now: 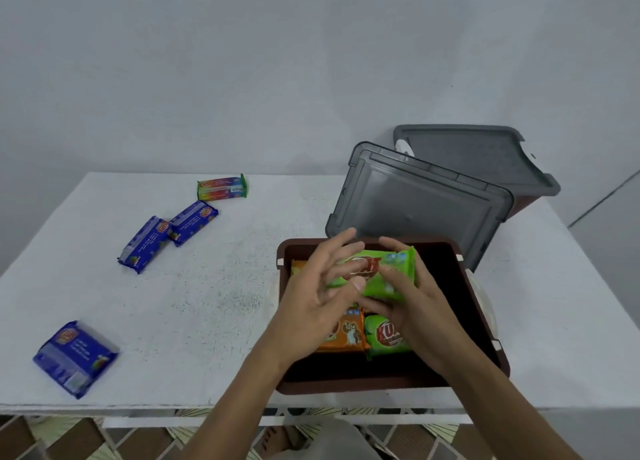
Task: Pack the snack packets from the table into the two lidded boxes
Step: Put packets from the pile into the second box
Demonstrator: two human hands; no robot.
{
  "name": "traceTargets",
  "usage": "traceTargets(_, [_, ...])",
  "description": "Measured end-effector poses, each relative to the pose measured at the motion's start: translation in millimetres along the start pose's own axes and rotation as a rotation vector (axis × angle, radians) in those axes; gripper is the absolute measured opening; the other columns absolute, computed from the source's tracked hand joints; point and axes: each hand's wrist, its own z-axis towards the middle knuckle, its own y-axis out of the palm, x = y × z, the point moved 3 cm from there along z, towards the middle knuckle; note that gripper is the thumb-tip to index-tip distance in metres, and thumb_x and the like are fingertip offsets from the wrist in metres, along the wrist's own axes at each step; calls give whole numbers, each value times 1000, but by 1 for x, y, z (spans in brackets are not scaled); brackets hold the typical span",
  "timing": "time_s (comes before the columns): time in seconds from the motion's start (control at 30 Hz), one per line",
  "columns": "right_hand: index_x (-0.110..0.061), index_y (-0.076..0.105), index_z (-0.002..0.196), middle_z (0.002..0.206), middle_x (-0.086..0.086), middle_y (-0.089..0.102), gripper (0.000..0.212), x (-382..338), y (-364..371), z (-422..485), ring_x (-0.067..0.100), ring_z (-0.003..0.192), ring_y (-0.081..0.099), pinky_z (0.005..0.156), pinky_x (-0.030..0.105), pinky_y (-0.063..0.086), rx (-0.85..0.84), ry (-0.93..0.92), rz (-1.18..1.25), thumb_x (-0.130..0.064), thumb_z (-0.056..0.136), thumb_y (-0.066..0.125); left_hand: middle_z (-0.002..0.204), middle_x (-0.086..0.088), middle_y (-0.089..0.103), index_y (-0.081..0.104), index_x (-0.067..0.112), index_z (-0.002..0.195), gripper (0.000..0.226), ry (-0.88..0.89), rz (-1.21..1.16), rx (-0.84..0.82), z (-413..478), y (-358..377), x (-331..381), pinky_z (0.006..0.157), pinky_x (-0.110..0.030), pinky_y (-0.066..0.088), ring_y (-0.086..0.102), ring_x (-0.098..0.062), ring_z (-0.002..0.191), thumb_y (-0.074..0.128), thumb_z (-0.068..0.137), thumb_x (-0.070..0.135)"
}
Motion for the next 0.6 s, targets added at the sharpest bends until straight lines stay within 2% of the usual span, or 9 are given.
traceTargets(0.1, [-38,50,131,119,6,65,43,-6,-19,-8,29,108,68,80,42,60,79,-53,-194,-19,93,60,126,16,62,55,35,132,38,21,192,175,-2,-19,-8,91,-24,53,57,-4,120,55,96,25])
traceTargets(0.2, [-37,51,130,109,-10,66,43,-18,-37,-18,19,105,69,71,38,62,96,-86,-440,-23,91,62,121,19,61,60,36,121,29,53,412,314,-7,-40,-16,84,-9,48,56,4,114,55,98,19])
traceTargets(0.3, [-29,65,112,109,-15,65,23,-23,-54,-26,16,106,68,68,37,62,72,-45,-607,-23,90,61,128,16,56,60,30,122,28,39,626,330,-10,-50,-25,92,-8,39,50,8,116,54,97,20])
traceTargets(0.4, [-28,70,100,112,-10,66,14,-20,-69,-29,11,104,67,67,34,62,78,45,-718,-21,90,62,133,8,55,63,22,122,28,-8,716,326,-13,-53,-34,97,-13,32,46,0,120,53,95,23])
traceTargets(0.5, [-28,70,99,118,-7,65,27,-16,-73,-29,3,102,67,71,27,60,75,112,-729,-7,98,53,135,2,55,65,19,120,27,-27,733,325,-15,-52,-39,97,-14,32,46,-8,124,55,95,19])
traceTargets(0.6, [-29,67,111,125,-8,60,34,-7,-72,-26,4,108,65,79,26,59,-26,210,-748,-3,100,48,136,1,54,66,18,118,26,-14,741,329,-17,-53,-42,97,-15,34,46,-8,124,55,95,18])
